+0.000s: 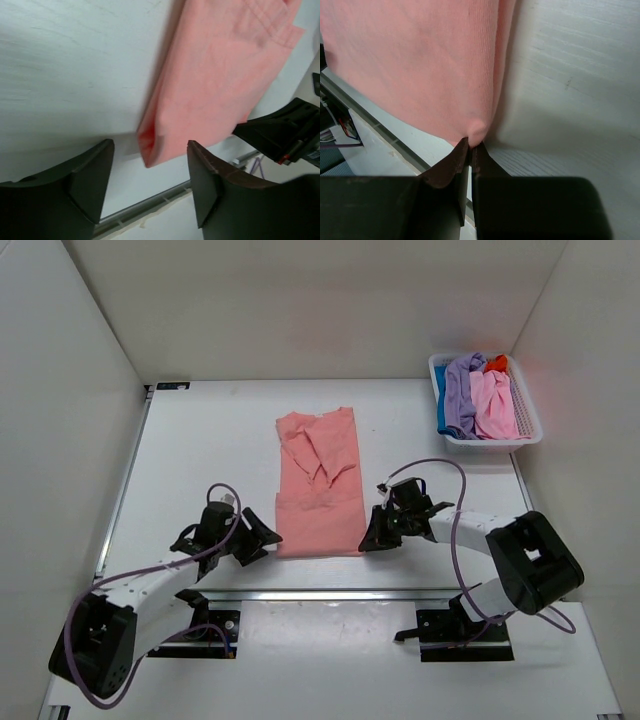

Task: Fold and stack the t-shirts
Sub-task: Grab one side of the 2/3 rectangular tshirt with both arms

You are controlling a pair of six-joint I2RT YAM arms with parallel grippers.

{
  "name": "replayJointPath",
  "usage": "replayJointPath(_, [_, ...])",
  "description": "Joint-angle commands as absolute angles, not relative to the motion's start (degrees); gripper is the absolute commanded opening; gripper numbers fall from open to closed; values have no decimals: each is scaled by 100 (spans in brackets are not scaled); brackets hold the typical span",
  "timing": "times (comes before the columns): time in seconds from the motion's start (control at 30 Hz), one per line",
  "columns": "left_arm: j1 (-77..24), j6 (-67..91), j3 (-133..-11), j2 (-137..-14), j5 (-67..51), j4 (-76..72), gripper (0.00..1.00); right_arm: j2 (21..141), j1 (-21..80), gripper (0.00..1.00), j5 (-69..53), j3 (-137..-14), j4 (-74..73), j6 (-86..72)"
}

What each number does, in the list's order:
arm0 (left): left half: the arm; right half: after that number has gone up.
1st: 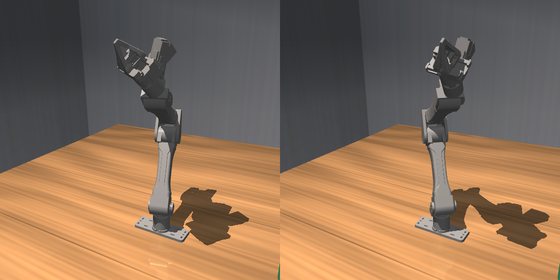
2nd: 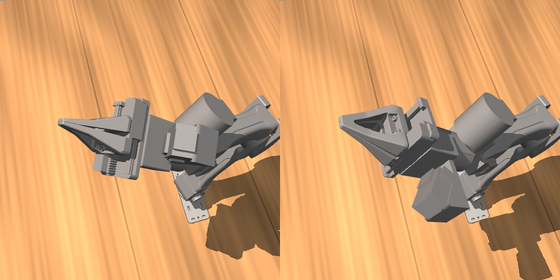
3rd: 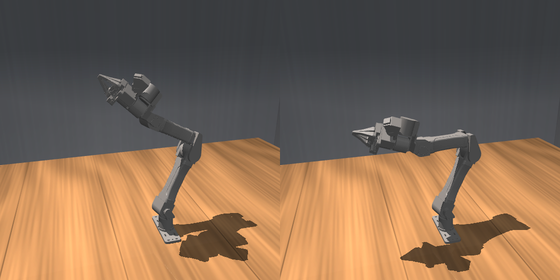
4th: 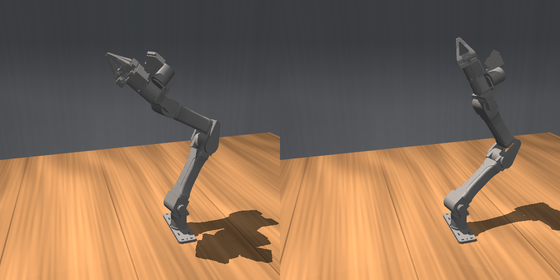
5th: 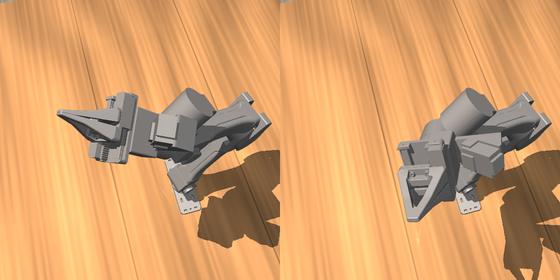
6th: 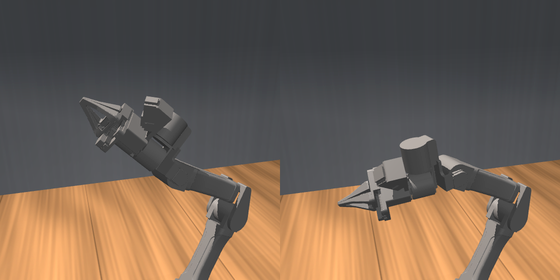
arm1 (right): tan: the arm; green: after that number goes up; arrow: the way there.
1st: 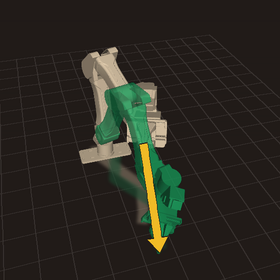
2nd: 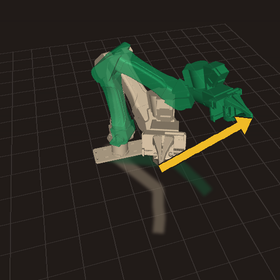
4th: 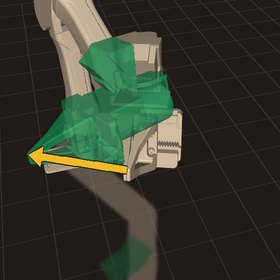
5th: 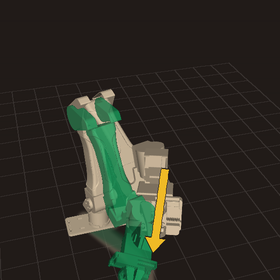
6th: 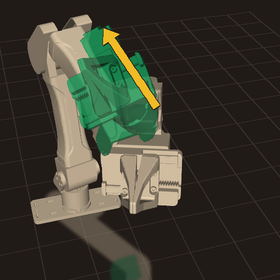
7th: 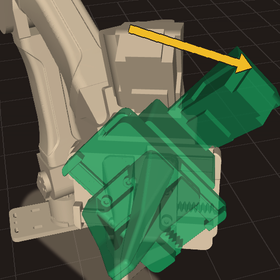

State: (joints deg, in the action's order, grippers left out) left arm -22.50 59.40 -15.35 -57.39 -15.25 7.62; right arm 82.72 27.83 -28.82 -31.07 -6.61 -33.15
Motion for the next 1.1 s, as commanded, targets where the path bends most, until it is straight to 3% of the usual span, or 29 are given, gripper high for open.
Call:
replayJointPath(0.0, [-2294,6126,-1248,-5546,-1319,966,70,8183,2856,0,-2592,-2857,-861,-3261])
replayJointPath(0.47, [-2926,6486,-1591,-6661,-1521,458,62,8323,2901,0,-2540,-2962,-791,-3410])
replayJointPath(0.53, [-3014,6627,-1539,-6697,-1573,378,41,8332,2927,0,-2505,-2988,-791,-3401])
replayJointPath(0.6, [-2971,6671,-1486,-6662,-1617,430,3,8332,2935,0,-2505,-2945,-913,-3366])
replayJointPath(0.63, [-2971,6680,-1459,-6593,-1574,465,0,8306,3005,0,-2487,-2953,-949,-3349])
replayJointPath(1.07, [-3050,6399,-1213,-5134,-1828,1995,0,6856,3349,0,-2531,-2224,-2196,-3577])
